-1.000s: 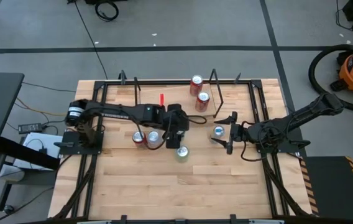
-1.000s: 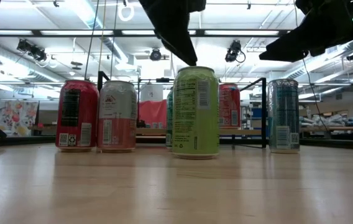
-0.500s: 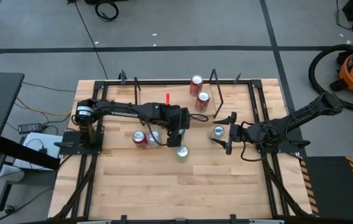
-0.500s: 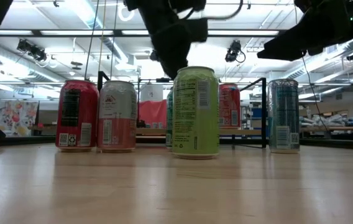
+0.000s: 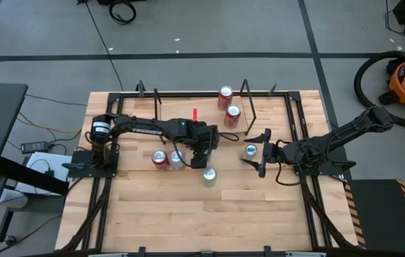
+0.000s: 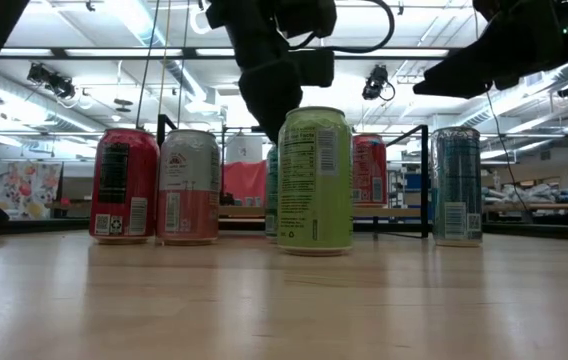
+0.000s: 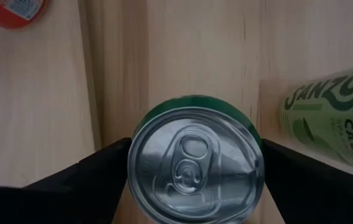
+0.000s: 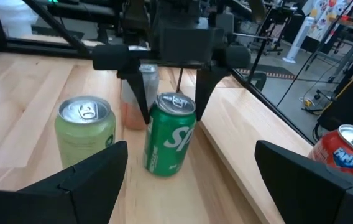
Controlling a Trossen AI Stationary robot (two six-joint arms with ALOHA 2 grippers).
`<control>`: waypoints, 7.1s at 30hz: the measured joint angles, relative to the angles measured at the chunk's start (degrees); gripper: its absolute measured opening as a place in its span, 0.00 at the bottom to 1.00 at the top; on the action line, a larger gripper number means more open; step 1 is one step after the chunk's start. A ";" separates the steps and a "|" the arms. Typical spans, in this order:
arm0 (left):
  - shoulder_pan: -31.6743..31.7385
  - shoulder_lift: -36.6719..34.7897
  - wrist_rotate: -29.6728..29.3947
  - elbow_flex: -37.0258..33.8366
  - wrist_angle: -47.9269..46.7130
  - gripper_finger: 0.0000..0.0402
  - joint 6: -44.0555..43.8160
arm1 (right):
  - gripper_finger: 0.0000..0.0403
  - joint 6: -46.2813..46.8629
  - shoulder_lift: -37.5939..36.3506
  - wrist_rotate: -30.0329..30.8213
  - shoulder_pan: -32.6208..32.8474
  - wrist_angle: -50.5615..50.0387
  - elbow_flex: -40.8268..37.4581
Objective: Place canned beverage on shelf
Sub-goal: Put the green soda can on the shelf
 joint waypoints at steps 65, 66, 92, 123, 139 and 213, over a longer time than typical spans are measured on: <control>-0.49 -0.40 -1.12 4.50 -8.88 0.79 -0.15 | 0.90 -0.39 0.26 0.16 0.00 0.55 0.02; -0.52 -0.72 -1.15 4.50 -9.18 0.79 -0.13 | 0.90 -0.41 0.24 0.15 0.00 0.54 0.02; 9.73 -8.27 -7.08 4.63 -4.34 0.79 -3.49 | 0.90 -0.85 0.24 0.09 0.00 0.16 0.02; 26.20 -5.04 2.78 4.62 9.99 0.79 7.55 | 0.90 -2.52 0.24 -0.10 -1.49 0.32 0.02; 28.22 -0.87 7.21 6.73 7.15 0.79 7.12 | 0.90 -2.91 0.24 -0.44 -1.68 1.74 0.02; 26.86 5.32 5.82 14.95 -1.31 0.99 9.43 | 0.90 -2.26 0.26 -0.94 -1.62 0.21 0.02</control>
